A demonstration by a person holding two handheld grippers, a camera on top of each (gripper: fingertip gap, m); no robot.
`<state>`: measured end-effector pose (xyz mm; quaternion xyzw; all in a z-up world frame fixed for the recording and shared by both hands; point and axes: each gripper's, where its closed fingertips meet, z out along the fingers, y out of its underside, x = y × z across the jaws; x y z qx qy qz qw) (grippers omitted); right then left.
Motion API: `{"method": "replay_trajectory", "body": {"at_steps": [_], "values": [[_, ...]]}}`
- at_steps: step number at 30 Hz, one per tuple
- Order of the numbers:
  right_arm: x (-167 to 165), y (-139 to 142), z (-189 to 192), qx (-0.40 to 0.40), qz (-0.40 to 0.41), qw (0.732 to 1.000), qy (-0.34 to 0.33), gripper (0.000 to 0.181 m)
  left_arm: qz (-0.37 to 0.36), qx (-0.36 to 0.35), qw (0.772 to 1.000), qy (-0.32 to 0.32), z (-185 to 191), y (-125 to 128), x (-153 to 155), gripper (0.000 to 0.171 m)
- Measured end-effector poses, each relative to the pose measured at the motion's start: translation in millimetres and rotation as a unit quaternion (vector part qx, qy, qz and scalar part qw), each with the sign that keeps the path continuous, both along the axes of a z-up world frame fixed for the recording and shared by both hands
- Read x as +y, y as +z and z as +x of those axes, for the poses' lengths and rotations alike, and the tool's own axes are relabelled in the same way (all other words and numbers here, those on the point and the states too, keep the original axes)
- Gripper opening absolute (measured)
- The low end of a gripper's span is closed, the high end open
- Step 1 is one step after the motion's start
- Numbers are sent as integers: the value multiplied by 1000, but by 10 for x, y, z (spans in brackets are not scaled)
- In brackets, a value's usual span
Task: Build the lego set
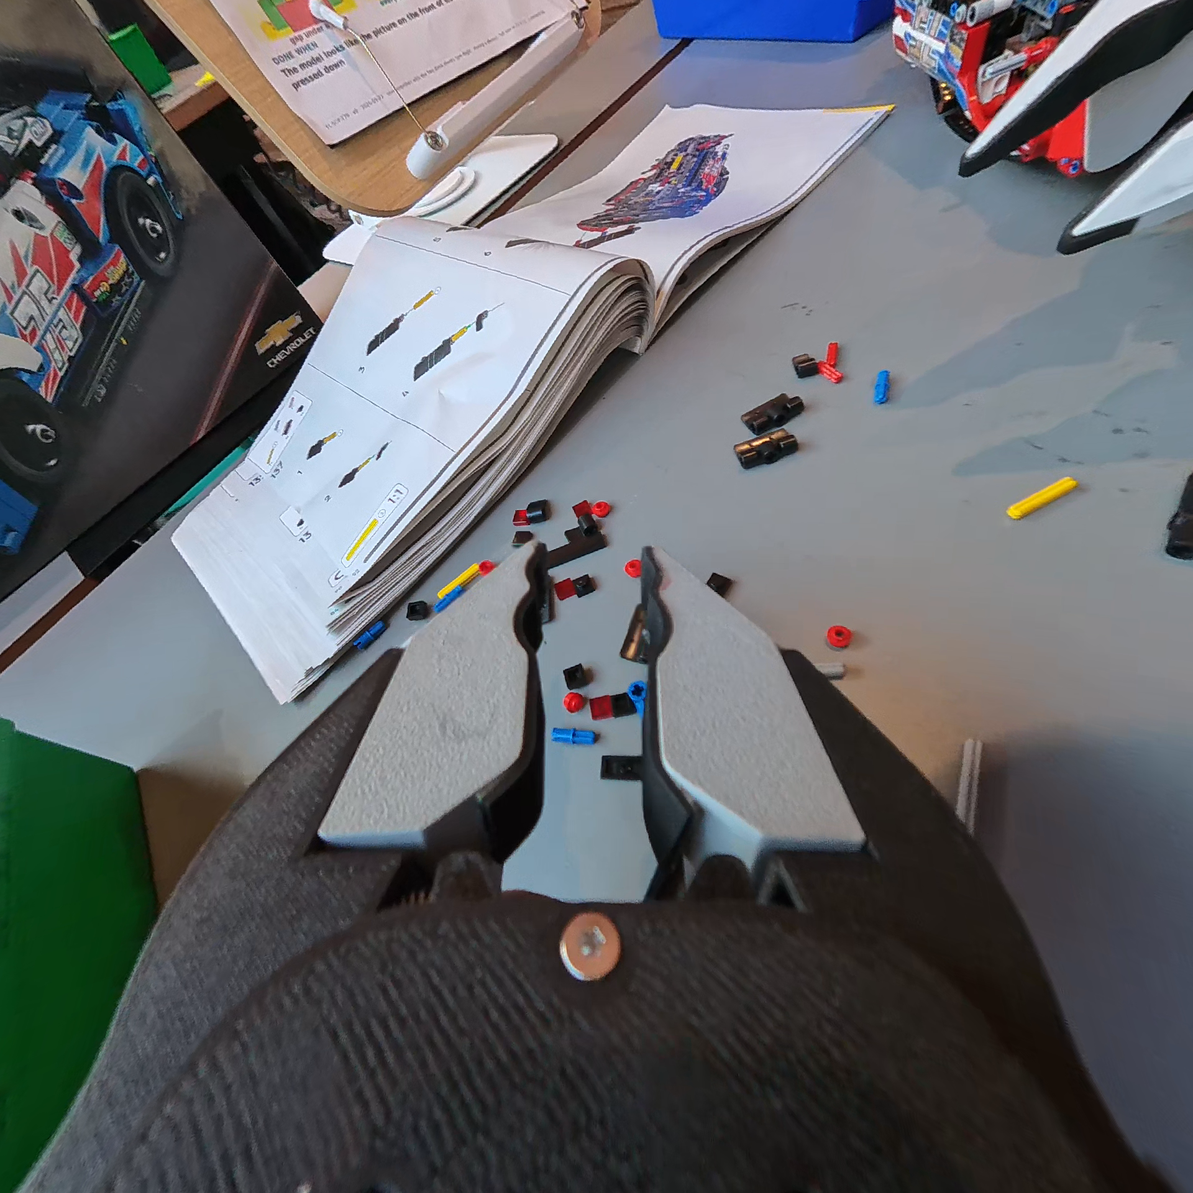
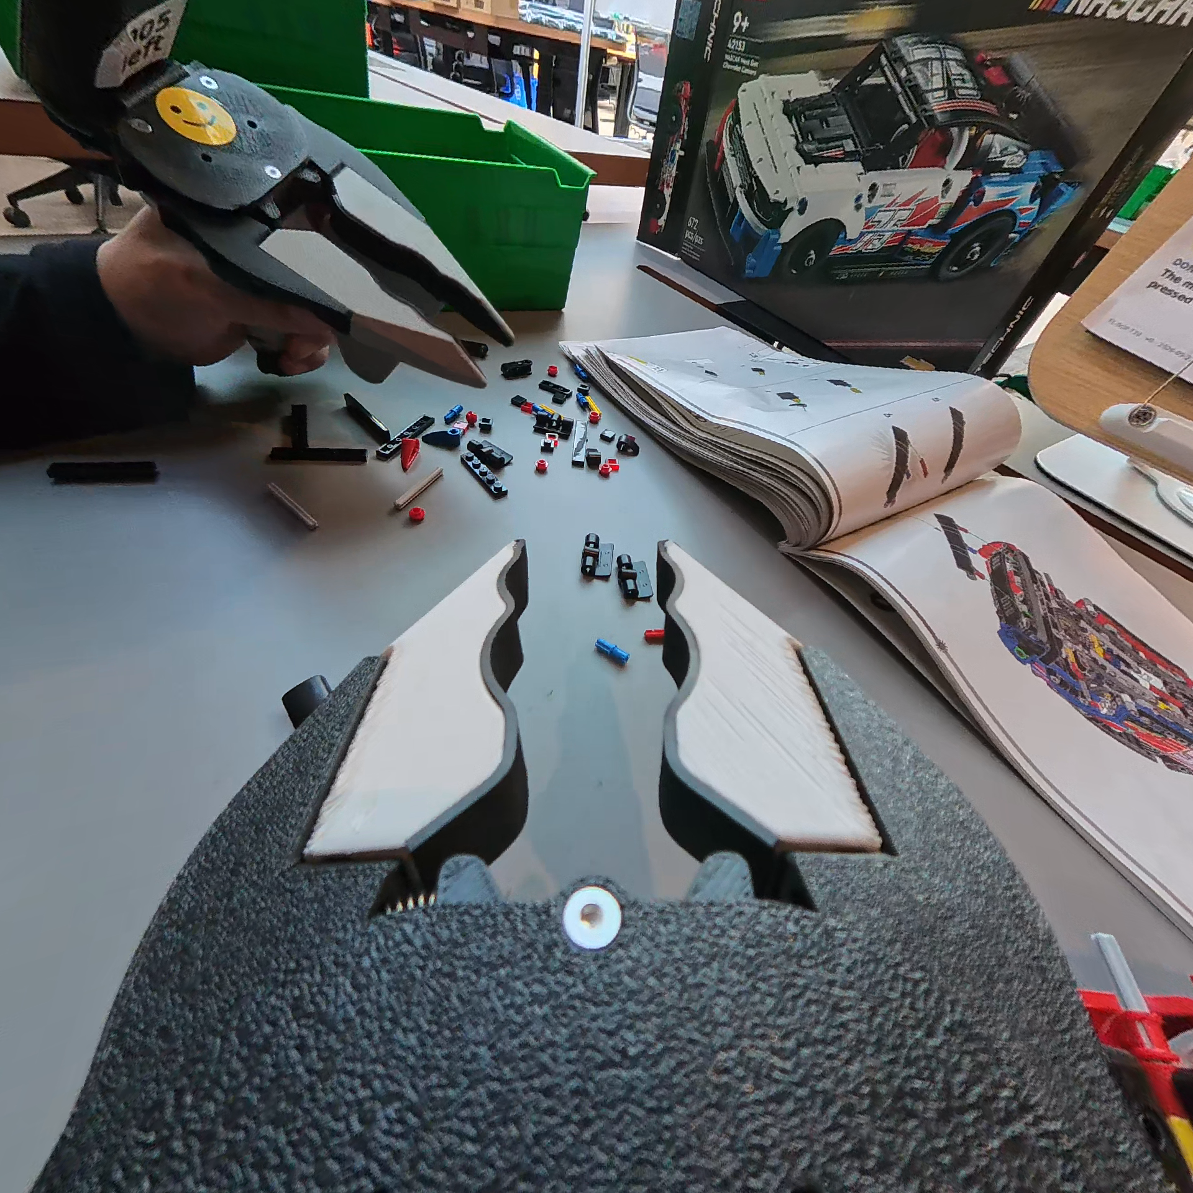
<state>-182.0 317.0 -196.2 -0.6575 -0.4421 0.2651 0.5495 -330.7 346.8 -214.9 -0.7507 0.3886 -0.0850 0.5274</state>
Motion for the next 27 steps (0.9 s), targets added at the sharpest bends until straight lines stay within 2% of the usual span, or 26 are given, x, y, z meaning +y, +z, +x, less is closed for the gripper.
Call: {"method": "replay_trajectory", "body": {"at_steps": [3, 6, 9, 13, 17, 21, 23, 27], "values": [[-4, 5, 1, 1, 1, 1000, 1, 40, -44, -32, 998, -43, 151, -26, -96, 23], [-7, 18, 7, 6, 3, 1000, 1, 40, -117, -68, 986, -96, 421, 57, -182, 31], [-9, 42, 23, 14, 6, 1000, 0, 40, -132, -9, 981, -142, 635, 53, -138, 27], [-16, 90, 54, 32, 9, 999, -1, 39, -156, 95, 961, -209, 849, -180, -56, 25], [-28, 137, 85, 50, 14, 999, -2, 39, -134, 200, 938, -249, 874, -371, 92, 19], [-40, 171, 109, 62, 19, 998, -2, 37, -160, 244, 911, -291, 894, -504, 75, 19], [-46, 184, 118, 67, 20, 998, -1, 37, -161, 261, 906, -292, 890, -534, 115, 19], [-54, 190, 120, 71, 18, 997, 2, 36, -170, 270, 897, -307, 929, -587, 78, 5]]}}
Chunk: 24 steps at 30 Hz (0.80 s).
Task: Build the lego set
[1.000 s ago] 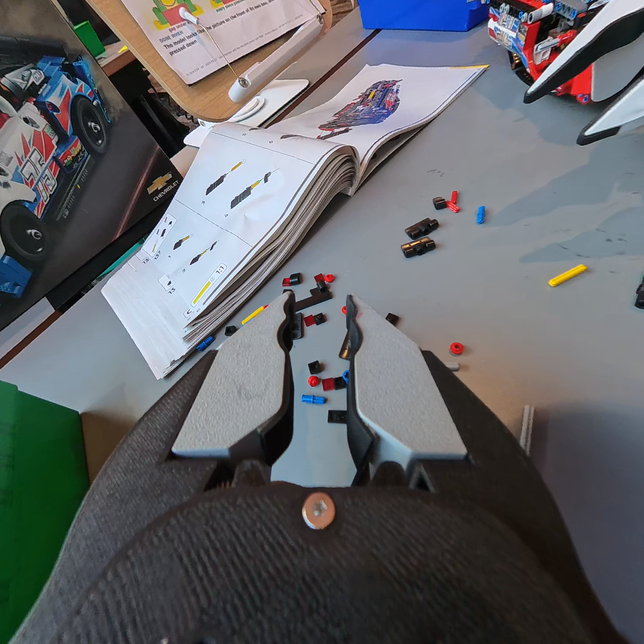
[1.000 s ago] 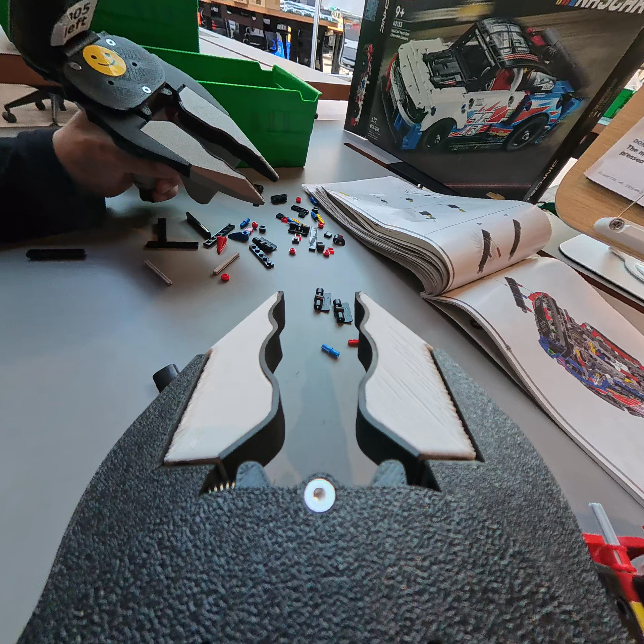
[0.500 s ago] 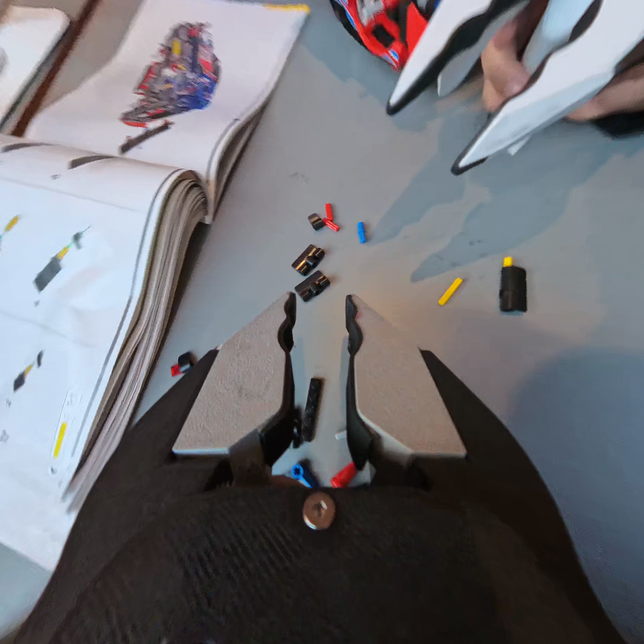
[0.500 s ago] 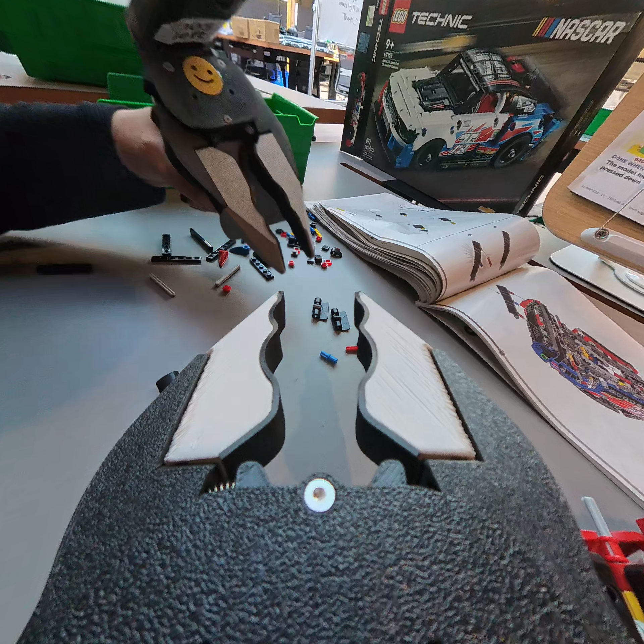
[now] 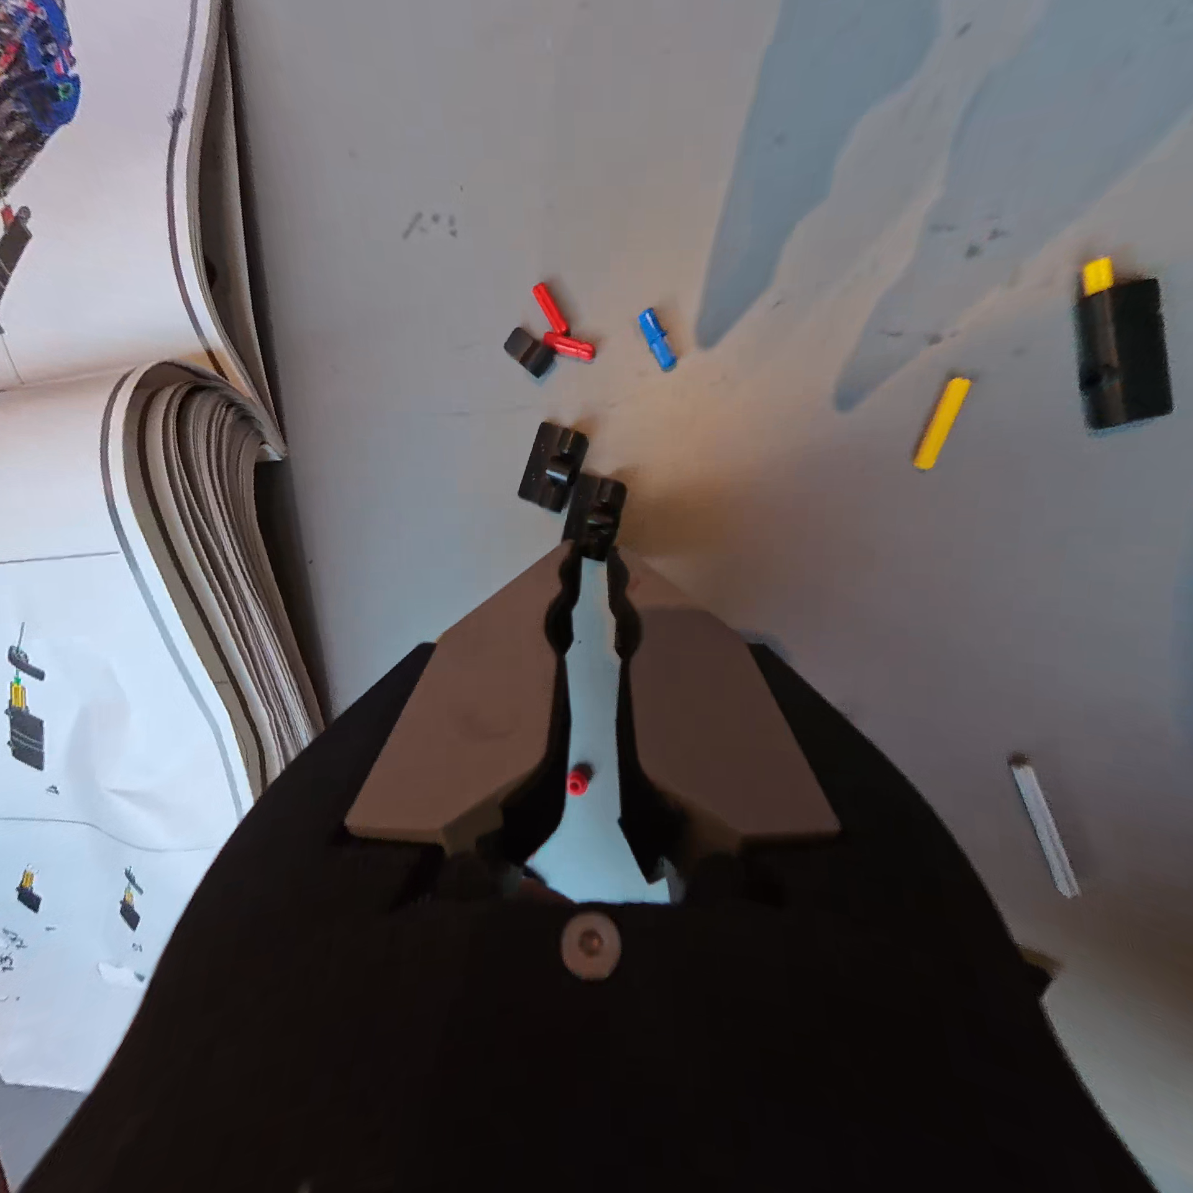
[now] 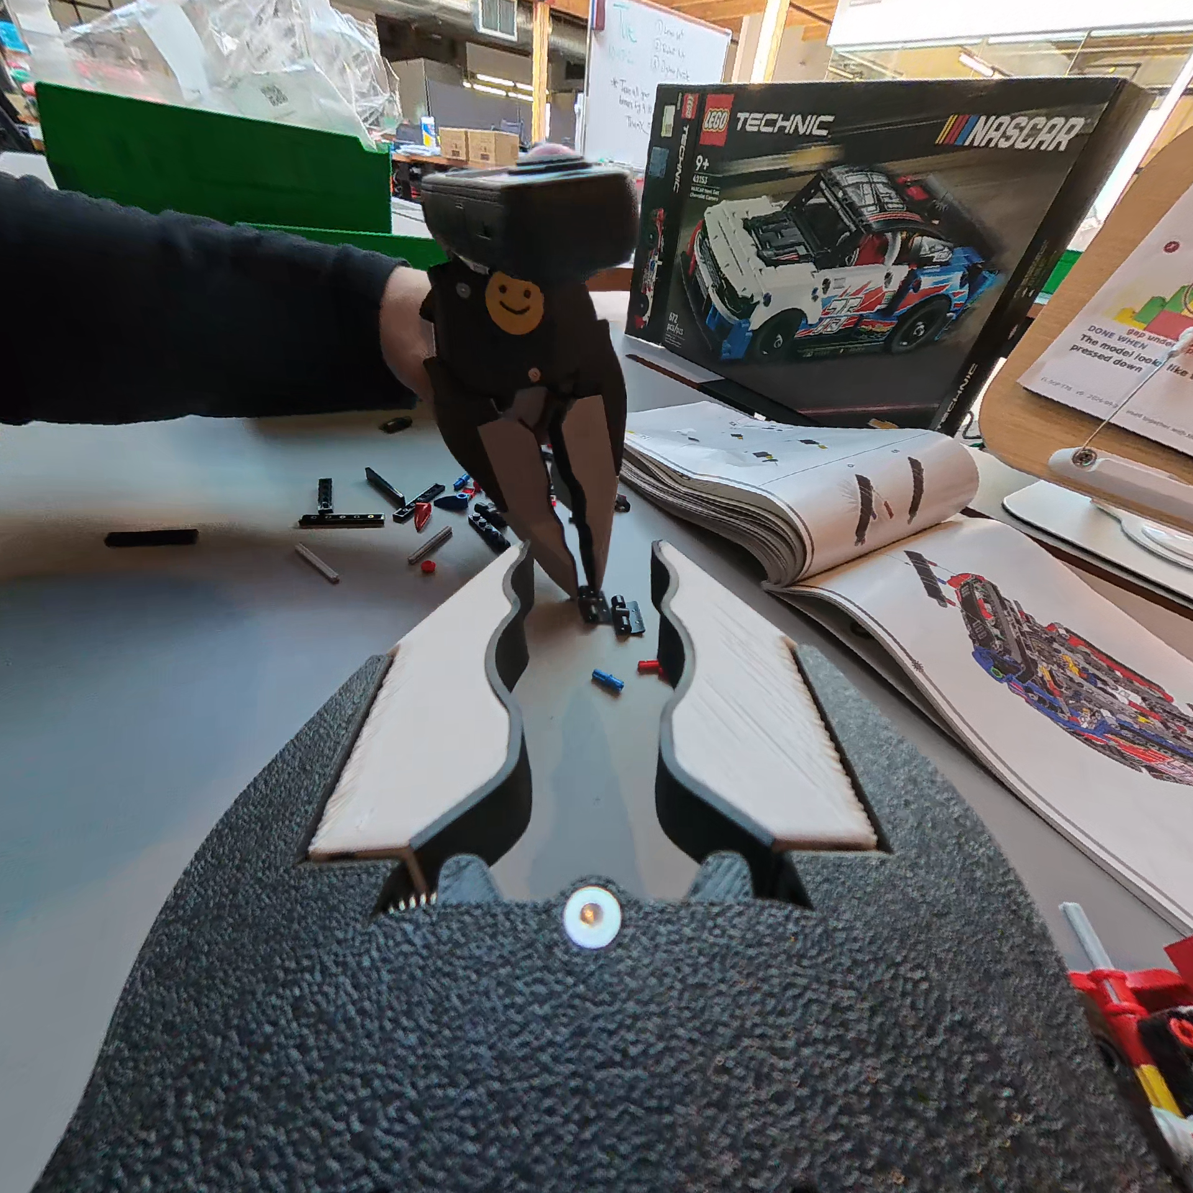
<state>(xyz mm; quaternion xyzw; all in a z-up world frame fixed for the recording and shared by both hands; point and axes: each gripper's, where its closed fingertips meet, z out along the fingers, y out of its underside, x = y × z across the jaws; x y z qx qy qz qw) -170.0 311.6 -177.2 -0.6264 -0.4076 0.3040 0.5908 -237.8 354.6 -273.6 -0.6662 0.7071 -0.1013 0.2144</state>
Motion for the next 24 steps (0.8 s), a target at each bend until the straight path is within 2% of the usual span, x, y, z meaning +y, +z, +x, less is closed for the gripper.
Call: {"method": "replay_trajectory", "body": {"at_steps": [5, 8, 10, 14, 16, 18, 21, 22, 24], "values": [[-52, -77, -55, -31, 1, 999, 22, 44, -16, -8, 1000, 23, 9, 0, -36, 5], [-131, -188, -123, -79, -2, 996, 46, 54, -56, -21, 996, 60, -16, 34, -164, 5], [-200, -265, -170, -127, 19, 990, 64, 54, -117, -45, 988, 85, 20, 103, -369, 5], [-358, -375, -232, -216, 75, 967, 108, 49, -232, -88, 961, 119, 152, 286, -784, 4], [-492, -342, -267, -225, 102, 958, 146, 33, -289, -116, 942, 121, 236, 386, -951, 5], [-551, -327, -268, -250, 149, 944, 158, 23, -346, -150, 918, 121, 317, 495, -1067, 4], [-648, -341, -266, -286, 207, 920, 170, 23, -432, -188, 873, 127, 398, 621, -1181, 4], [-689, -352, -268, -291, 212, 916, 176, 23, -441, -188, 868, 129, 400, 612, -1195, 4], [-709, -351, -266, -294, 215, 916, 170, 22, -434, -178, 873, 132, 393, 545, -1219, 4]]}}
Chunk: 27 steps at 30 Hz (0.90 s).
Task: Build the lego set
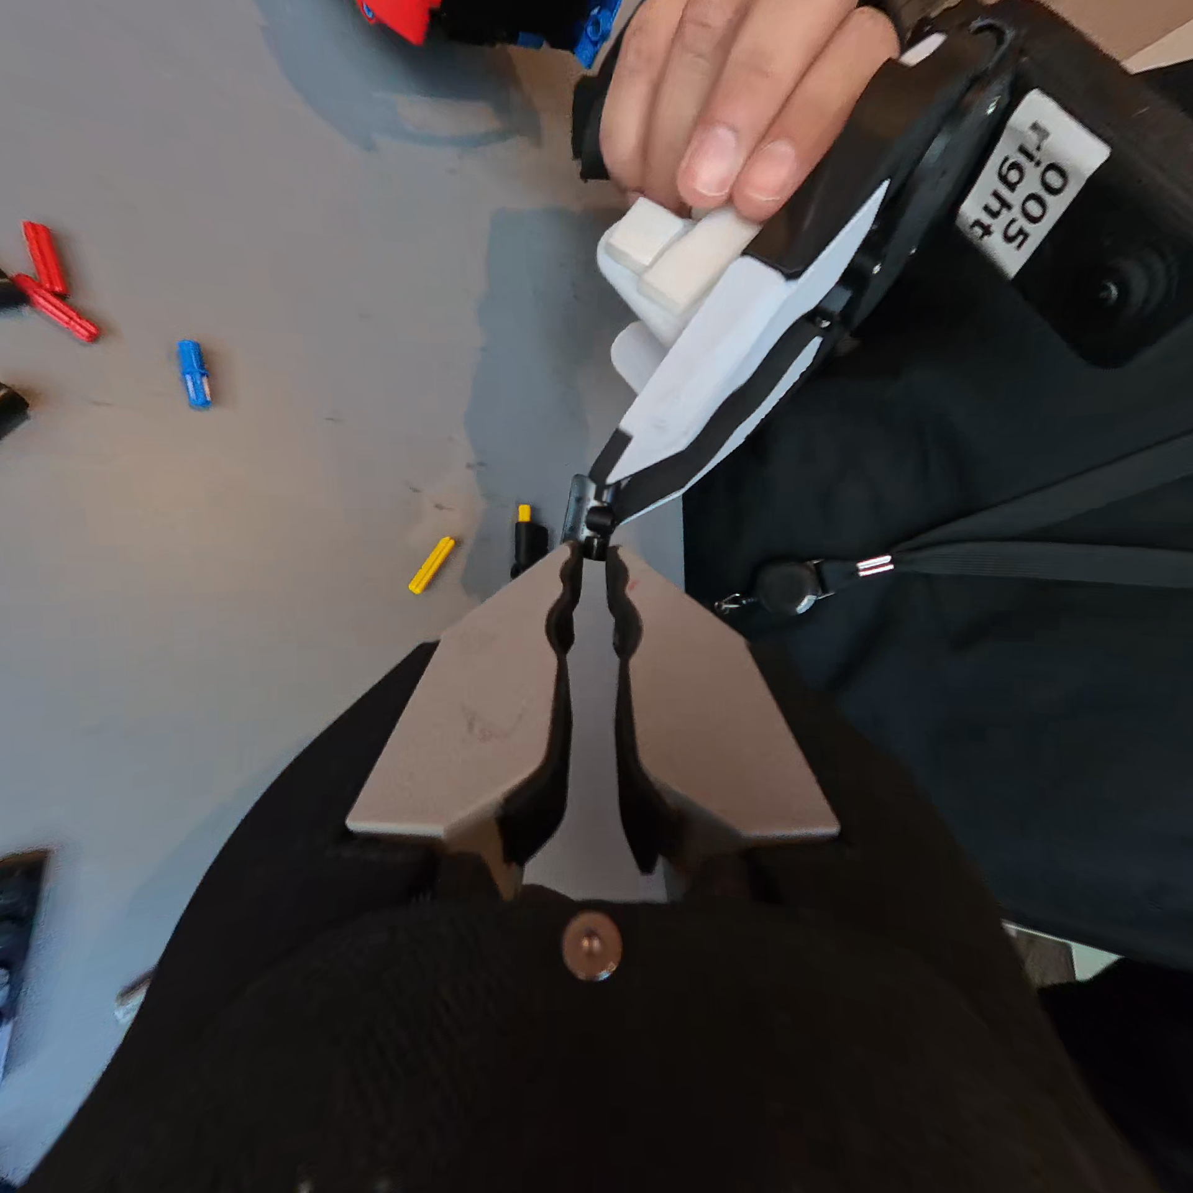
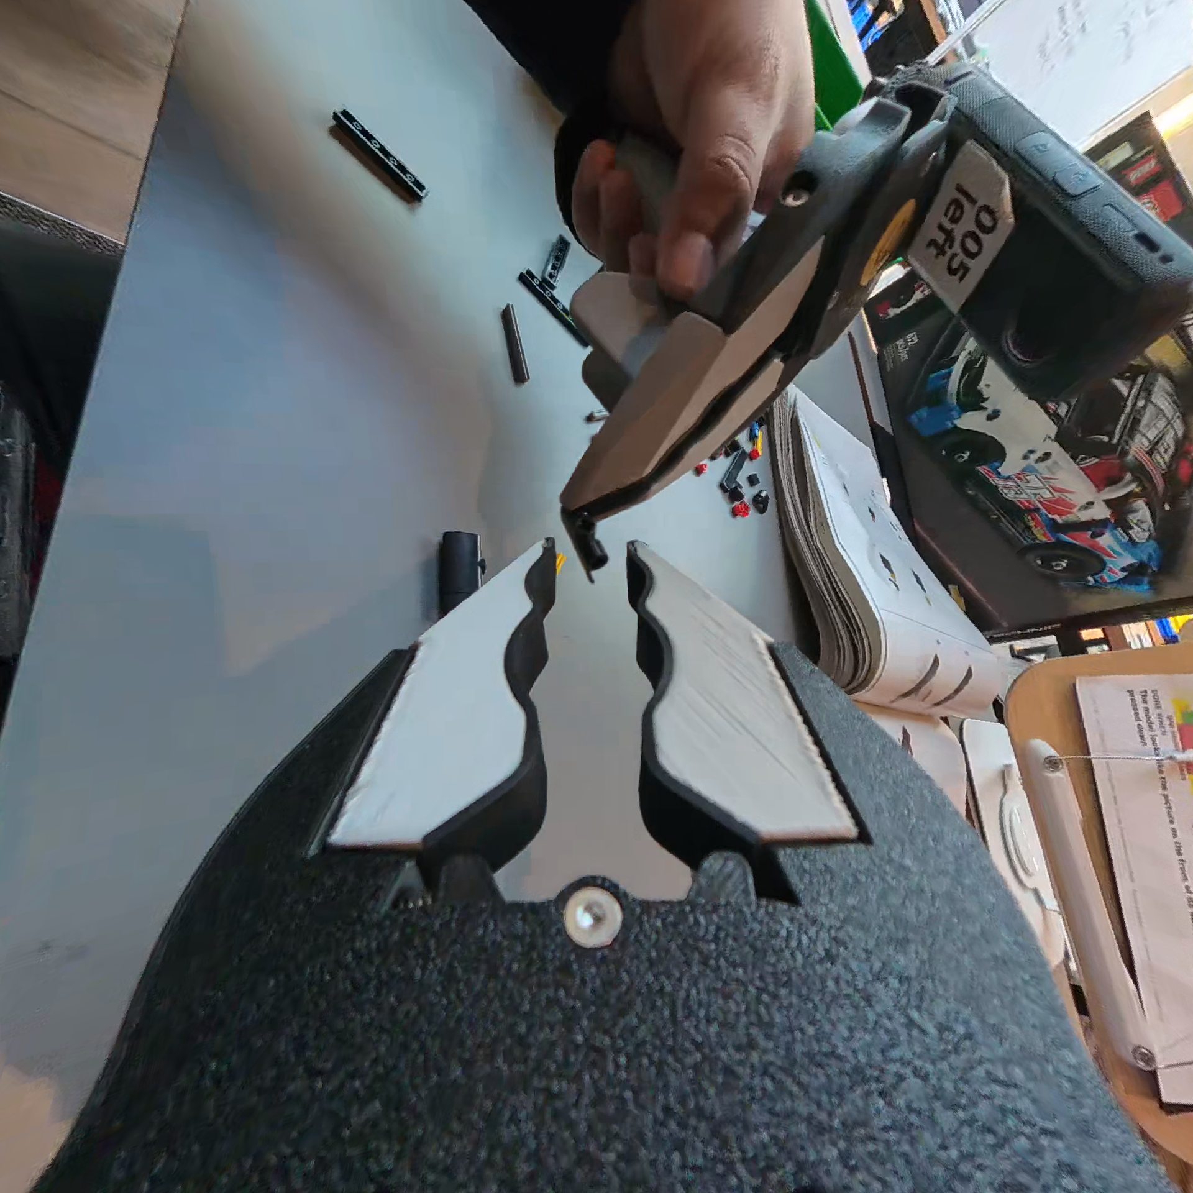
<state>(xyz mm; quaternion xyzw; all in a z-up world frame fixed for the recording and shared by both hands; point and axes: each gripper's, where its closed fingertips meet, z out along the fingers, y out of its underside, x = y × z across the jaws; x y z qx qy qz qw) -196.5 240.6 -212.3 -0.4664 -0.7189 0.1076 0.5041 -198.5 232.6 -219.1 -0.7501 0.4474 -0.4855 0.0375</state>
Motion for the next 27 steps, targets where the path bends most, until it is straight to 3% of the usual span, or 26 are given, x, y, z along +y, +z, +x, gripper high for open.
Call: {"method": "replay_trajectory", "body": {"at_steps": [7, 13, 15, 20, 23, 27], "values": [[-74, -49, 55, -29, 23, 999, 11, 9, -20, 4, 1000, -13, 49, -4, -147, 4], [-52, -166, 122, -18, -117, 993, -24, 3, 65, 35, 997, 25, 71, -63, -33, 7], [-60, -213, 149, -12, -189, 981, -41, 2, 134, 53, 988, 54, 40, -88, 62, 28], [-53, -199, 226, 26, -342, 936, -74, 2, 315, 53, 942, 103, -27, -78, 82, 36], [-133, -130, 218, 40, -461, 884, -65, 2, 440, 64, 888, 118, -56, -36, 100, 36], [-197, 4, 173, 54, -581, 811, -35, 1, 567, 83, 817, 69, -24, 34, 36, 23]]}}
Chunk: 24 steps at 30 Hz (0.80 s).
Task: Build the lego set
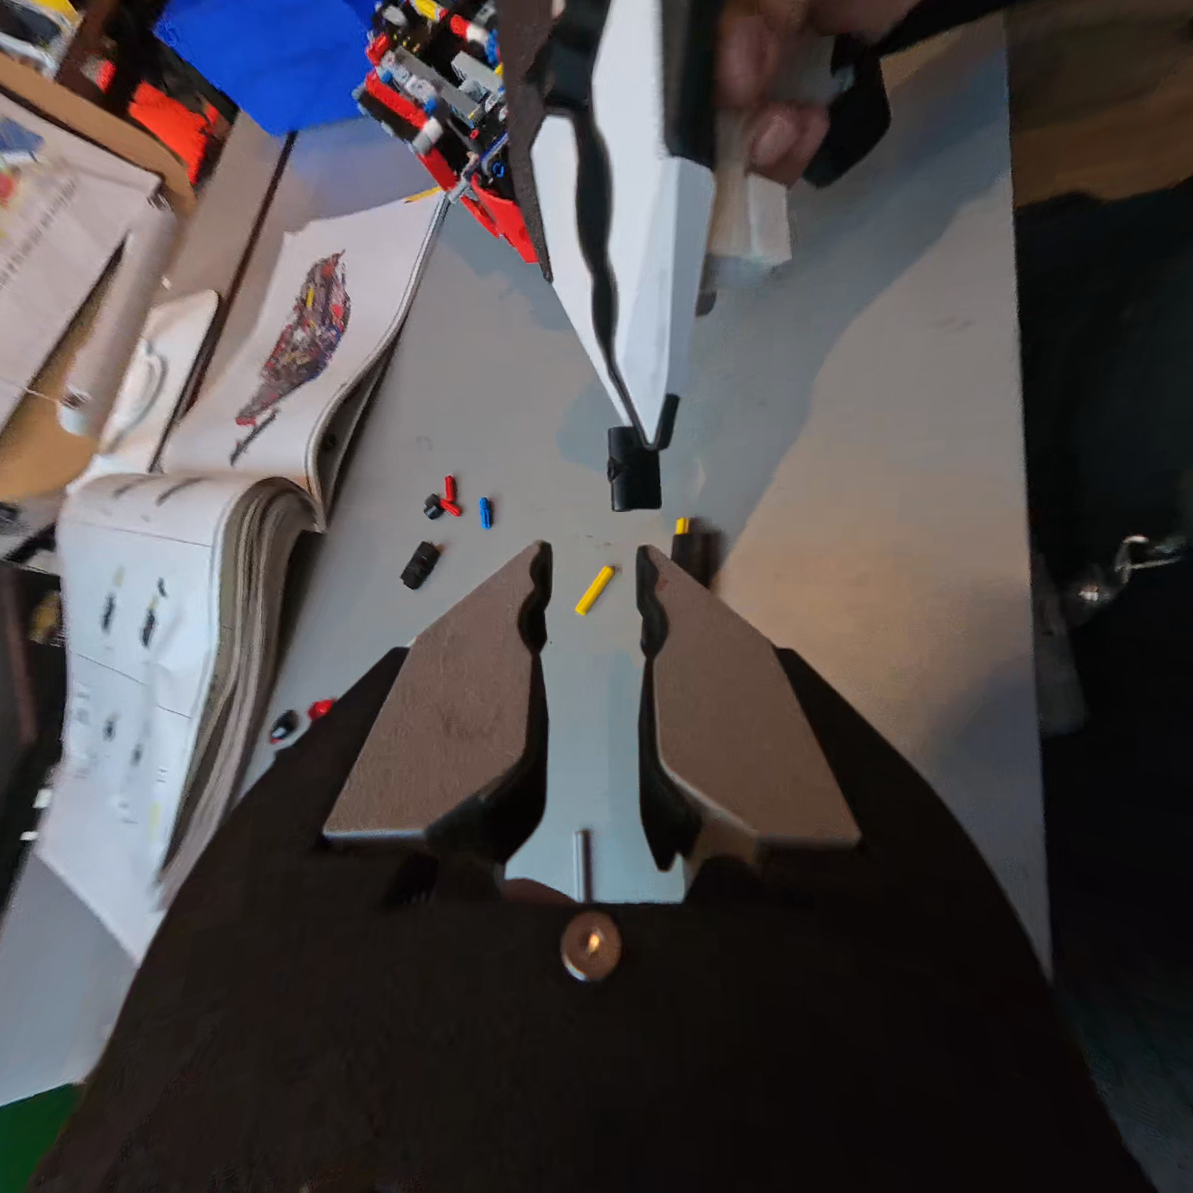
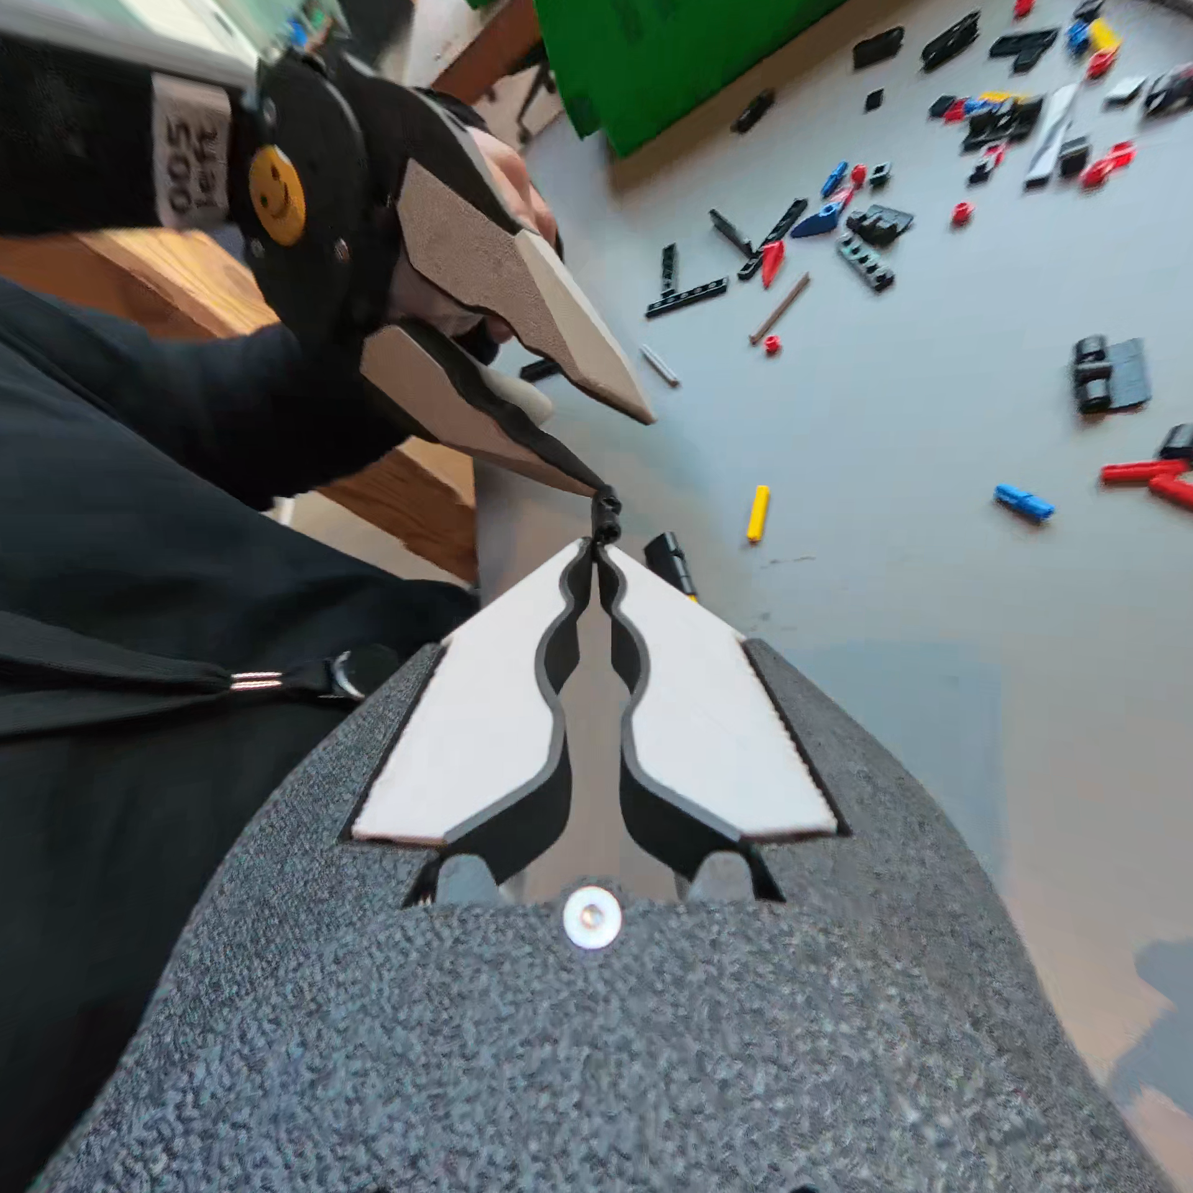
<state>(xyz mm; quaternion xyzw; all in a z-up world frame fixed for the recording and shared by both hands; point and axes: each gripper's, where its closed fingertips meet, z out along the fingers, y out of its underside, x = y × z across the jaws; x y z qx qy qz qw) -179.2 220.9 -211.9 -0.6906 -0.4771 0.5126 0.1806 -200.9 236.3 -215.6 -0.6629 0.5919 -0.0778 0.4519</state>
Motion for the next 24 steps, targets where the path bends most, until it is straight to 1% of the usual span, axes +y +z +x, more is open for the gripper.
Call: {"method": "replay_trajectory", "body": {"at_steps": [1, 3, 5, 6, 10, 13, 15, 17, 20, 22, 24], "values": [[-6, 4, -3, 1, -21, 1000, 5, 1, 14, 16, 1000, -3, -2, -7, 4, 27], [3, -26, -2, -8, -47, 999, 8, 1, 16, 31, 999, 1, -24, -25, 39, 33], [0, -54, 2, -15, -72, 997, 10, 1, 8, 29, 1000, 6, -46, -21, 73, 43], [-7, -55, 2, -15, -86, 996, 12, 1, 11, 27, 1000, 5, -42, -4, 79, 44], [-62, -39, -5, -7, -141, 990, 25, 1, 44, 30, 998, -23, 68, 71, 26, 42], [-45, -23, -3, 0, -158, 987, 22, 1, 39, 44, 997, -53, 159, 13, -88, 41], [-14, -54, 11, -8, -145, 989, 14, 1, 38, 38, 997, -49, 166, 7, -92, 40], [-22, -8, 4, 5, -147, 989, 15, 1, 28, 24, 999, -29, 143, 7, -42, 37], [-26, 51, -18, 24, -149, 989, 12, 1, -3, 2, 1000, -29, 178, -17, -79, 33], [-25, 62, -26, 28, -147, 989, 10, 1, -5, -8, 1000, -29, 203, -5, -95, 25], [-29, 70, -30, 34, -148, 988, 9, 1, -13, -35, 999, -29, 230, 49, -109, 15]]}}
